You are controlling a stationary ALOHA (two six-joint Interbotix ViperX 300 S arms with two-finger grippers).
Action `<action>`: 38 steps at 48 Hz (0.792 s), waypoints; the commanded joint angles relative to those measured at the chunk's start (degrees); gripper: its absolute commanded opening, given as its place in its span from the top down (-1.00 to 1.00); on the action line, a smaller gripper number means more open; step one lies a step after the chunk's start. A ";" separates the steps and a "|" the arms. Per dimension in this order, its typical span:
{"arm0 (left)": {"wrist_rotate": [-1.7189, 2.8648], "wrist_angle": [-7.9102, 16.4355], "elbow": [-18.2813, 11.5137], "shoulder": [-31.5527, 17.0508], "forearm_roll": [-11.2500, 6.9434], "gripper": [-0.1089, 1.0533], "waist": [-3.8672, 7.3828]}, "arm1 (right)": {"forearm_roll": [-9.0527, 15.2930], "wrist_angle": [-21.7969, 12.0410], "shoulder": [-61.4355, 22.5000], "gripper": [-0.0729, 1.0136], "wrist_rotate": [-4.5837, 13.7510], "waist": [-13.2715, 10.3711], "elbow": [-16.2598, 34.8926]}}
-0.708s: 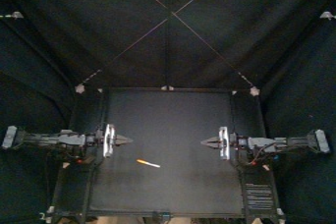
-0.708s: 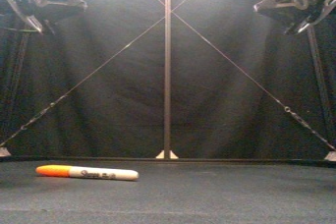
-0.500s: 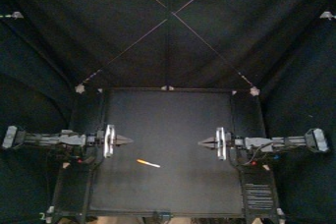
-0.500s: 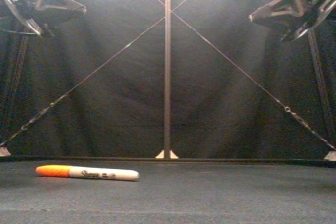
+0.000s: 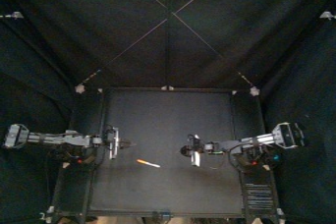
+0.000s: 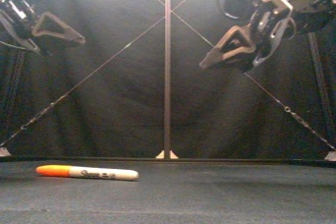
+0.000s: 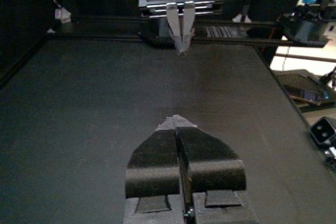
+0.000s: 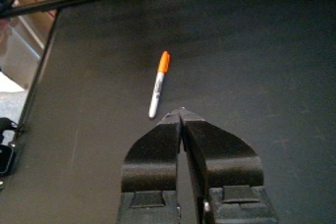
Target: Uncap the pen
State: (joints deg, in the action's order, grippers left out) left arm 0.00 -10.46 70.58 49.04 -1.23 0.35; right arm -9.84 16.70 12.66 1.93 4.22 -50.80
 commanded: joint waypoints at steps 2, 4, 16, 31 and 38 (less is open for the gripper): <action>0.00 0.44 -0.53 -0.26 -0.62 0.81 0.18 | -1.49 0.26 -5.80 0.77 -0.09 0.88 5.27; 0.00 0.44 -0.44 -0.26 -0.62 0.81 0.26 | -1.85 0.00 -8.44 0.71 -0.09 1.14 7.03; -0.09 0.53 -0.18 -0.26 -0.62 0.81 0.44 | -2.02 -5.45 -18.11 0.23 -0.09 1.32 16.00; 0.00 0.62 0.70 -0.26 -0.62 0.81 0.53 | -0.79 -10.20 -26.28 -0.47 -0.18 0.88 23.91; 0.00 0.70 1.05 -0.26 -0.62 0.81 0.53 | -0.09 -11.43 -29.09 -0.60 -0.18 1.14 26.98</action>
State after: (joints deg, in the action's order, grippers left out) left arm -0.09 -9.58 72.25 48.96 -1.76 0.70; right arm -10.28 5.80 -16.70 1.85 5.19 -26.54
